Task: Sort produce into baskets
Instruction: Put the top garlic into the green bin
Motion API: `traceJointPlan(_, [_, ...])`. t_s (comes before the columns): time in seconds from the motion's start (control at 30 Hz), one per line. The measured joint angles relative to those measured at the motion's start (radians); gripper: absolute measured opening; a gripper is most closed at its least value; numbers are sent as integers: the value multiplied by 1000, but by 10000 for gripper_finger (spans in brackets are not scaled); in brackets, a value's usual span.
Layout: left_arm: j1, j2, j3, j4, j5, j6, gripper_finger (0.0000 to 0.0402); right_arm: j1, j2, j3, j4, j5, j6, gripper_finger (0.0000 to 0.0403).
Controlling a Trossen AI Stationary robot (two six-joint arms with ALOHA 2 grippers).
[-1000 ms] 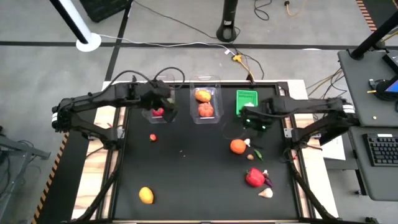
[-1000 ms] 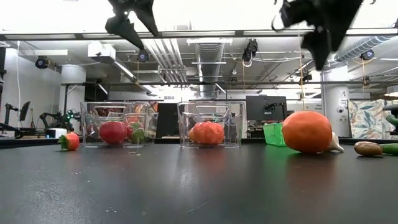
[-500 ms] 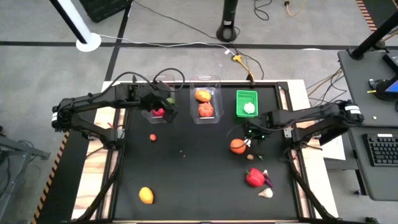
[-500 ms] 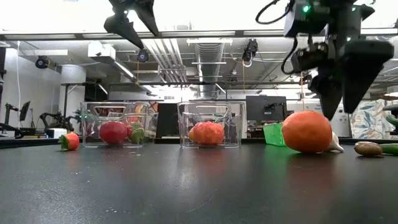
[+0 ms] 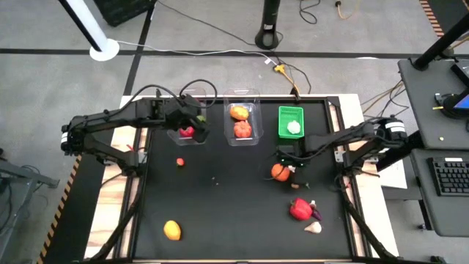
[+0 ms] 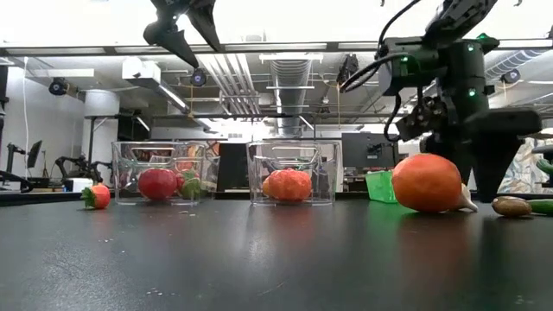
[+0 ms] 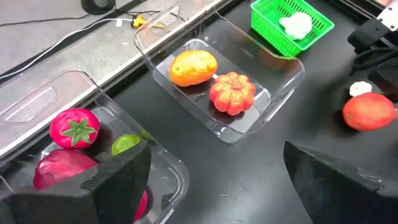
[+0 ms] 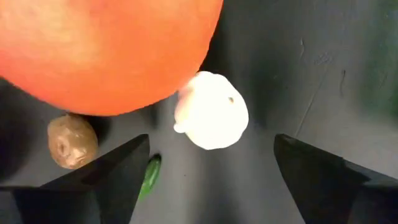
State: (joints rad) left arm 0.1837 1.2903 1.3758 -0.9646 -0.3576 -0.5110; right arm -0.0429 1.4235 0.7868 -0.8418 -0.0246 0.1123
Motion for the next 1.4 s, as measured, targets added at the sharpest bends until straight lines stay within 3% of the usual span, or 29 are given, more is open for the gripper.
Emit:
traceJointPlan(0.4, [0,0,0,0,0,0,346,-5,-7,-5,64,5,-32,250])
traceJointPlan(0.83, [0,0,0,0,-3,4,346,-6,-7,-11,63,2,-16,96])
traceJointPlan(0.97, [0,0,0,0,-3,4,346,-9,-9,-11,57,7,2,91])
traceJointPlan(1.1, [0,0,0,0,-3,4,346,-20,-23,8,-59,63,38,98])
traceJointPlan(1.4, [0,0,0,-1,11,0,346,-99,-127,216,-278,232,73,99])
